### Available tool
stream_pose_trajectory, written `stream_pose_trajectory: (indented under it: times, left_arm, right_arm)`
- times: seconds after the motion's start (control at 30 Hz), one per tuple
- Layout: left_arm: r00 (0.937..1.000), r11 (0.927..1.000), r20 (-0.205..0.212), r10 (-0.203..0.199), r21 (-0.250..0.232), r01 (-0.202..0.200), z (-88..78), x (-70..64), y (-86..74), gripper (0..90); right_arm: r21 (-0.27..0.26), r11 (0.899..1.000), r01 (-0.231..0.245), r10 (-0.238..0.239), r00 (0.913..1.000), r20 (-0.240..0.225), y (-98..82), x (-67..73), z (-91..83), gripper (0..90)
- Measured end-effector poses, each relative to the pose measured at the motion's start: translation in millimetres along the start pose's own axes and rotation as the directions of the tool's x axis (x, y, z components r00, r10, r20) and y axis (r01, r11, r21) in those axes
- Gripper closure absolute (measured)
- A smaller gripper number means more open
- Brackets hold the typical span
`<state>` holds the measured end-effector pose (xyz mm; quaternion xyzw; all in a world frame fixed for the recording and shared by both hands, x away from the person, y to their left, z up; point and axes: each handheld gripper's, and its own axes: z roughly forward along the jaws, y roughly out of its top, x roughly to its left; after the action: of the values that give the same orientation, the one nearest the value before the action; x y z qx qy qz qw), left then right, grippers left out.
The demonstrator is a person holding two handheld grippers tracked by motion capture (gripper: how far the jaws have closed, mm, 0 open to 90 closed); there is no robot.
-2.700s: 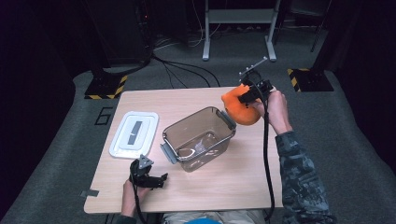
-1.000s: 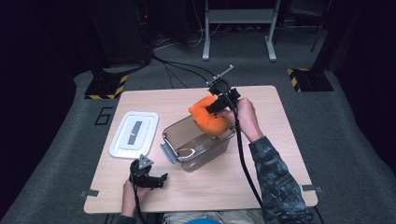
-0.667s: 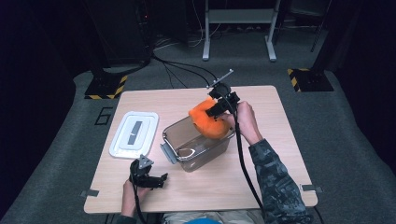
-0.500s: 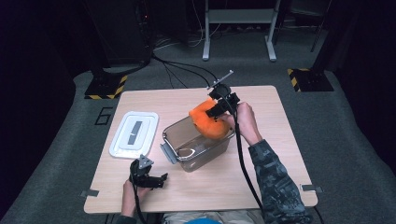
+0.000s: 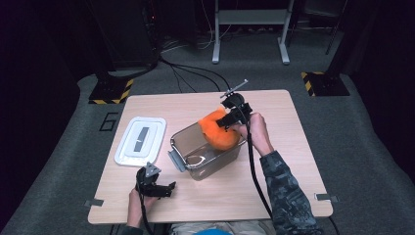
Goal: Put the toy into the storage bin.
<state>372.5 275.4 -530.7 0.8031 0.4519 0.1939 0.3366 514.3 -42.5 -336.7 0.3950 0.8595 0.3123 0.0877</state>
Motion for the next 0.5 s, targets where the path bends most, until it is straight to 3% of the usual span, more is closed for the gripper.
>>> stream_pose_trajectory:
  times: [0.5]
  left_arm:
    - [1.0000,1.0000,-0.001,-0.006,-0.005,0.006,0.3,-0.4,-0.1,2.0]
  right_arm:
    - [0.030,0.999,-0.042,0.043,0.9986,-0.032,-9.7,-8.1,20.7,61.0]
